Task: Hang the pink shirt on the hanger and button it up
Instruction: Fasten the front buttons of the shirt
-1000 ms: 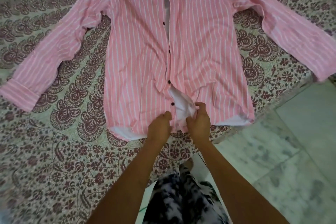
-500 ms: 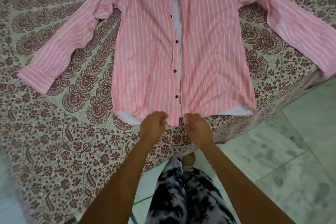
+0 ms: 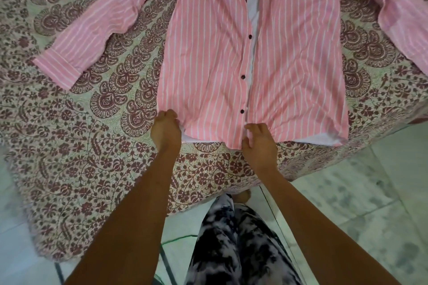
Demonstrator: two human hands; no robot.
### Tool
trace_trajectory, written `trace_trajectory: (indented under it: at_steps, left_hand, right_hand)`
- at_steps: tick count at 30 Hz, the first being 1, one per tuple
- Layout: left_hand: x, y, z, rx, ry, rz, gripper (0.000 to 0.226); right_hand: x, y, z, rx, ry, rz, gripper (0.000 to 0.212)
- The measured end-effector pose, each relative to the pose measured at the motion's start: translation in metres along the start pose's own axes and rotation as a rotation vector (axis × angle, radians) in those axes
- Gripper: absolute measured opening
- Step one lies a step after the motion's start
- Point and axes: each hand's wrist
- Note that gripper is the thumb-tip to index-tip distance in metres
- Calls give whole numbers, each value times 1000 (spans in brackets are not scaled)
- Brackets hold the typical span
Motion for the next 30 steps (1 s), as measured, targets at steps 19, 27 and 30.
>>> trace_trajectory:
  at_steps: [19,27,30]
  left_hand:
    - [9,106,18,372,-223,-501,25]
    - [8,114,-12,195,-292,-526,27]
    - [3,119,-12,164,-273,-522,20]
  right_hand:
    - [-42,2,16,82,-35,-54,51]
    - [-39,19,12,172,-92,-58,51]
    - [-38,20,14,117,-32,-39,42]
Point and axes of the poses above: each hand's wrist, its own x-axis away from the middle knuckle, its own z-axis out of the back of the hand, y = z × x, and after that the axes turned 11 degrees about -x, right-handed
